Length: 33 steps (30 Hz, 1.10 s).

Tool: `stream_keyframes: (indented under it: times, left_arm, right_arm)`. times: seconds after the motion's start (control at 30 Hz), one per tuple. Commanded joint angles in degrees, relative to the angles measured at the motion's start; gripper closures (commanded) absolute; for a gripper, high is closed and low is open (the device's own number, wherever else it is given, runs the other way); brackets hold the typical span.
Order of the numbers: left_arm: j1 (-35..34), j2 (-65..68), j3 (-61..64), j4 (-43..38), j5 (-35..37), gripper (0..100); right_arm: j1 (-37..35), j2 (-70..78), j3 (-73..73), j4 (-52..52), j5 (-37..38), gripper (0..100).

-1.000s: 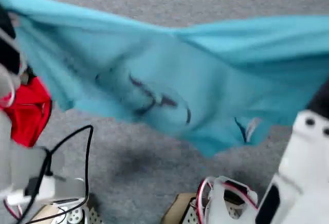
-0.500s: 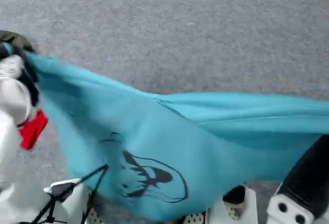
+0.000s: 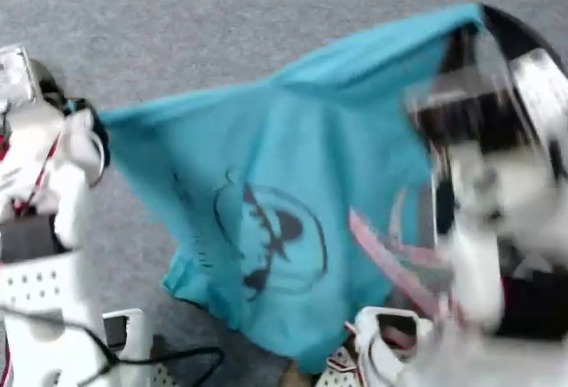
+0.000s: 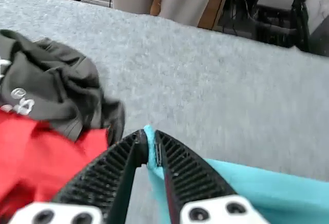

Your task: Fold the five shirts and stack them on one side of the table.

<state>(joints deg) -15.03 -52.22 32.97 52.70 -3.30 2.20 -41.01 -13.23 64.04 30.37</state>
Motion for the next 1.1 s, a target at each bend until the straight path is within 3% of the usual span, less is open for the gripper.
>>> stream_keyframes:
  times: [0.0, 0.17, 0.43, 0.6, 0.83, 1.0, 1.07]
  left_arm:
    - [-0.79, 9.36, -1.49, -14.59, 3.08, 98]
    - [-1.14, 33.27, -18.46, -16.00, 3.34, 98]
    - [-2.02, 61.32, -59.34, -0.44, 3.34, 98]
    - [-0.35, 74.59, -77.98, 6.33, 2.90, 98]
    - [0.70, 92.00, -94.68, 12.66, 0.26, 98]
    - [0.09, 97.54, -104.97, 21.54, -0.70, 98]
    - [0.09, 98.15, -109.01, 25.67, -0.79, 98]
  right_arm:
    - [-0.75, 8.22, 3.12, -7.30, 0.00, 99.5]
    - [-0.40, 22.37, 1.19, -11.87, -0.09, 99.5]
    - [-0.84, 46.64, -17.45, -12.13, -4.48, 99.5]
    - [-1.45, 63.34, -35.38, -10.11, -4.75, 99.5]
    - [-3.74, 79.60, -60.18, 0.53, -4.75, 99.5]
    - [-5.49, 84.09, -72.40, 15.82, -4.13, 99.5]
    - [-7.08, 84.35, -76.79, 24.09, 0.53, 99.5]
